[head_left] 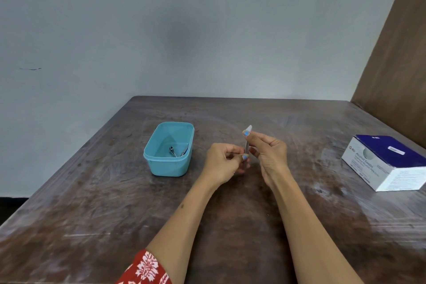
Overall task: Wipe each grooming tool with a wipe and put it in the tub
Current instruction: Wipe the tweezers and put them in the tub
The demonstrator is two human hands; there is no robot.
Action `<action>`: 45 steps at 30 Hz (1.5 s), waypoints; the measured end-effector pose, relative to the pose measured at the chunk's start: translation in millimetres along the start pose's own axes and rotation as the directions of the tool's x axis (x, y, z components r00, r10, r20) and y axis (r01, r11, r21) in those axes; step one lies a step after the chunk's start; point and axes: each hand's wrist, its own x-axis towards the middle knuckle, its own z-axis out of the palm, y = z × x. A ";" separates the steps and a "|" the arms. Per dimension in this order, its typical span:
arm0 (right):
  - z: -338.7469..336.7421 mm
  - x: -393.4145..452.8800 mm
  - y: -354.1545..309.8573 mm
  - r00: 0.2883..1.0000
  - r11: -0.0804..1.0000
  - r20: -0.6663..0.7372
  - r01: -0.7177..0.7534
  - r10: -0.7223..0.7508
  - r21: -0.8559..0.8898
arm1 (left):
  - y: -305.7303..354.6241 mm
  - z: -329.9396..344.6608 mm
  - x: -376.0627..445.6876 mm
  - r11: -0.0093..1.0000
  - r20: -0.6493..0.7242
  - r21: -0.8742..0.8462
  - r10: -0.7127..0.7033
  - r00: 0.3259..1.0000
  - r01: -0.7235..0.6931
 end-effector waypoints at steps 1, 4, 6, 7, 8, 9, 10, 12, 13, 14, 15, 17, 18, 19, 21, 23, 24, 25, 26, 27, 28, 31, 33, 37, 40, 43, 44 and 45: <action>0.3 -1.0 0.3 1.000 1.000 0.021 -0.009 0.010 -0.017 | -0.1 -0.1 0.0 1.000 -0.025 -0.003 0.017 1.000 -0.018; 1.2 -3.2 0.6 0.998 0.999 0.057 -0.013 0.016 -0.052 | 0.1 -1.6 0.9 0.999 -0.054 -0.009 0.040 0.998 -0.040; 1.0 -2.2 -0.3 1.000 0.999 0.017 0.013 -0.012 -0.051 | 0.4 -1.3 0.8 1.000 -0.015 -0.014 0.025 1.000 -0.025; 0.4 -1.5 -0.8 1.000 0.999 -0.005 0.025 -0.025 -0.038 | 0.5 -0.6 0.3 1.000 0.006 -0.015 0.019 1.000 -0.019; -0.1 -0.7 -1.2 0.999 0.999 -0.018 0.032 -0.032 -0.025 | 0.5 0.5 -0.2 1.000 0.016 -0.010 0.020 1.000 -0.020; -0.5 -0.2 -1.2 0.999 0.999 -0.020 0.032 -0.032 -0.018 | 0.1 1.5 -0.5 1.000 0.012 0.002 0.026 1.000 -0.026; -0.8 -0.1 -0.8 1.000 1.000 -0.016 0.023 -0.023 -0.019 | -0.7 2.2 -0.4 0.999 -0.006 0.017 0.039 0.999 -0.039; -0.7 -2.2 -0.3 1.000 0.999 0.020 0.000 0.001 -0.037 | -2.4 2.6 0.5 0.997 -0.065 0.037 0.076 0.995 -0.074; 0.1 -3.7 -0.2 0.999 0.999 0.046 -0.007 0.009 -0.043 | -2.5 2.0 1.0 0.995 -0.094 0.041 0.092 0.991 -0.089; 0.9 -4.8 -0.3 0.998 0.999 0.066 -0.010 0.013 -0.047 | -2.7 1.0 1.6 0.994 -0.108 0.045 0.100 0.989 -0.095; 1.1 -5.0 -0.2 0.998 0.999 0.066 -0.006 0.010 -0.054 | -2.5 0.0 2.0 0.995 -0.098 0.046 0.095 0.991 -0.091; 0.5 -3.2 -0.8 1.000 0.998 0.017 0.013 -0.012 -0.056 | -1.7 -0.7 2.0 0.998 -0.029 0.032 0.054 0.998 -0.053; -0.2 -2.0 -1.2 1.000 0.999 -0.012 0.022 -0.022 -0.041 | -0.8 0.0 1.5 0.999 0.004 0.021 0.029 1.000 -0.029; -1.0 -0.7 -1.4 0.999 0.999 -0.029 0.031 -0.032 -0.026 | 0.0 1.1 0.7 1.000 0.021 0.016 0.014 1.000 -0.014; -1.9 0.7 -0.1 0.999 0.999 -0.022 0.028 -0.029 -0.021 | -0.5 2.7 0.0 0.999 -0.004 0.033 0.031 1.000 -0.031; -1.6 -1.9 0.6 1.000 0.999 0.031 0.002 0.000 -0.047 | -1.4 3.1 -0.1 0.997 -0.067 0.052 0.068 0.995 -0.064; -0.6 -3.9 0.5 0.998 0.998 0.067 -0.013 0.016 -0.058 | -1.8 2.7 0.2 0.996 -0.099 0.051 0.078 0.992 -0.073; 0.1 -5.4 0.7 0.995 0.997 0.095 -0.024 0.031 -0.069 | -1.9 1.9 0.7 0.996 -0.121 0.046 0.081 0.989 -0.076; 0.7 -5.4 0.7 0.993 0.997 0.109 -0.026 0.034 -0.076 | -2.0 0.9 1.3 0.996 -0.131 0.041 0.082 0.988 -0.077; 1.3 -5.3 0.1 0.994 0.997 0.109 -0.016 0.025 -0.081 | -2.1 -0.2 1.9 0.996 -0.127 0.040 0.080 0.989 -0.076; 1.8 -4.7 -0.7 0.995 0.997 0.096 -0.002 0.010 -0.081 | -2.1 -0.9 2.7 0.996 -0.110 0.044 0.078 0.991 -0.073; 1.5 -1.3 -0.3 0.999 0.997 0.045 0.029 -0.026 -0.068 | -3.0 -0.7 3.4 0.996 -0.058 0.073 0.063 0.996 -0.059; 0.9 -1.6 0.5 0.998 0.998 0.054 0.016 -0.013 -0.068 | -4.1 1.0 3.4 0.994 -0.083 0.085 0.071 0.994 -0.064; 3.9 -3.8 1.8 0.995 0.996 0.098 0.013 -0.004 -0.084 | -4.5 0.9 5.1 0.994 -0.164 0.072 0.090 0.982 -0.079; 4.1 -1.3 1.7 0.996 0.997 0.083 0.050 -0.044 -0.067 | -5.0 0.5 6.0 0.996 -0.136 0.047 0.080 0.987 -0.074; 3.7 -1.9 3.4 0.993 0.997 0.114 0.038 -0.029 -0.073 | -3.6 -0.3 4.4 0.996 -0.146 0.022 0.088 0.985 -0.086; 3.6 -2.9 3.9 0.991 0.996 0.133 0.032 -0.021 -0.081 | -3.5 -1.2 4.4 0.996 -0.155 0.019 0.094 0.983 -0.092; 3.7 -4.2 4.0 0.989 0.995 0.148 0.026 -0.012 -0.092 | -3.1 -2.2 4.4 0.996 -0.155 0.012 0.093 0.983 -0.093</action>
